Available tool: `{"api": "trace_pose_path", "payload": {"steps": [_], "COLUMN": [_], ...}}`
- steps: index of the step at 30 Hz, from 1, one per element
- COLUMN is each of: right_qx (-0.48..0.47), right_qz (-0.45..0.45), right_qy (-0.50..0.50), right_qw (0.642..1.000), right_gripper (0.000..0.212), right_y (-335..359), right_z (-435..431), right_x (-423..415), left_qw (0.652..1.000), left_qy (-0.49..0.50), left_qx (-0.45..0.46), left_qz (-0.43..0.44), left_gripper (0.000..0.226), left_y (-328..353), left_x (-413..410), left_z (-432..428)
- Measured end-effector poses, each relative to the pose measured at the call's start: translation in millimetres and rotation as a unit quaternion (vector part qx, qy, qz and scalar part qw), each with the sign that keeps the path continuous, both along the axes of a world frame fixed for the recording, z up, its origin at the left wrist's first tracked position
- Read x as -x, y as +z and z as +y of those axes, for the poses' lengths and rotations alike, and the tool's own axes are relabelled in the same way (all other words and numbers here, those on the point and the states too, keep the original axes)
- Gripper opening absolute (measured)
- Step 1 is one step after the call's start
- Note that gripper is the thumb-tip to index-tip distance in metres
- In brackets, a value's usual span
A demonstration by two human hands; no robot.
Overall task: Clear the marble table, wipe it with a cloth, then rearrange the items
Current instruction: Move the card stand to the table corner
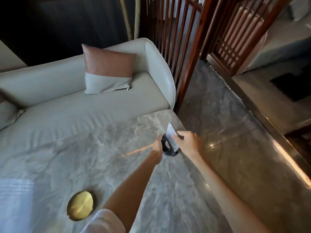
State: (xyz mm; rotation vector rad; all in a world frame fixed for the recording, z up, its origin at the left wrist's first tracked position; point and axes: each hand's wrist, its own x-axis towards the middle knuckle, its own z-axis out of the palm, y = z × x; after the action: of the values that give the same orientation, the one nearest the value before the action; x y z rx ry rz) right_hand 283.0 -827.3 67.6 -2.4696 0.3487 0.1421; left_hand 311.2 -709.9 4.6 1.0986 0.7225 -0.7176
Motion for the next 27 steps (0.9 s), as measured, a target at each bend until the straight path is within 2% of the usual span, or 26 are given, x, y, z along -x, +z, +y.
{"api": "trace_pose_path", "payload": {"steps": [4,6,8,10,12,14,16,18,20,24,27], "right_qx": [-0.039,-0.049,-0.053,-0.027,0.055,0.126,0.109,0.030,-0.043,-0.089,-0.122], "right_qz": [-0.018,-0.009,0.014,0.009,-0.093,-0.217,-0.241,-0.168,-0.053,0.135,0.205], "right_qy": [-0.015,-0.004,0.014,0.008,-0.024,-0.045,-0.028,0.019,0.058,0.091,0.081], "right_qw": [0.999,0.999,0.998,1.000,0.994,0.967,0.964,0.985,0.996,0.983,0.968], "right_gripper": [0.040,0.032,0.019,0.034,0.038,0.030,0.027,0.025,0.022,0.022,0.033], "right_y": [-5,-4,-1,2,3,2,-4,-16,-34,-75,-96], "right_z": [1,3,4,9,20,46,87,137,188,272,309], "right_x": [-1,-1,0,5,16,33,49,65,82,121,144], "left_qw": [0.999,0.998,0.989,0.959,0.901,0.854,0.826,0.812,0.807,0.811,0.826], "left_qy": [-0.021,-0.060,-0.109,-0.165,-0.212,-0.211,-0.183,-0.161,-0.150,-0.168,-0.191], "left_qx": [0.025,-0.018,-0.091,-0.182,-0.304,-0.412,-0.486,-0.531,-0.551,-0.549,-0.518], "left_qz": [0.000,-0.008,-0.047,-0.144,-0.226,-0.237,-0.217,-0.183,-0.152,-0.113,-0.109], "left_gripper": [0.051,0.059,0.055,0.043,0.035,0.035,0.039,0.046,0.046,0.046,0.048], "left_y": [-1,2,8,14,14,11,6,0,-5,-17,-30], "left_x": [5,9,15,28,49,77,108,139,163,193,208], "left_z": [7,16,34,66,115,173,232,283,322,367,378]}}
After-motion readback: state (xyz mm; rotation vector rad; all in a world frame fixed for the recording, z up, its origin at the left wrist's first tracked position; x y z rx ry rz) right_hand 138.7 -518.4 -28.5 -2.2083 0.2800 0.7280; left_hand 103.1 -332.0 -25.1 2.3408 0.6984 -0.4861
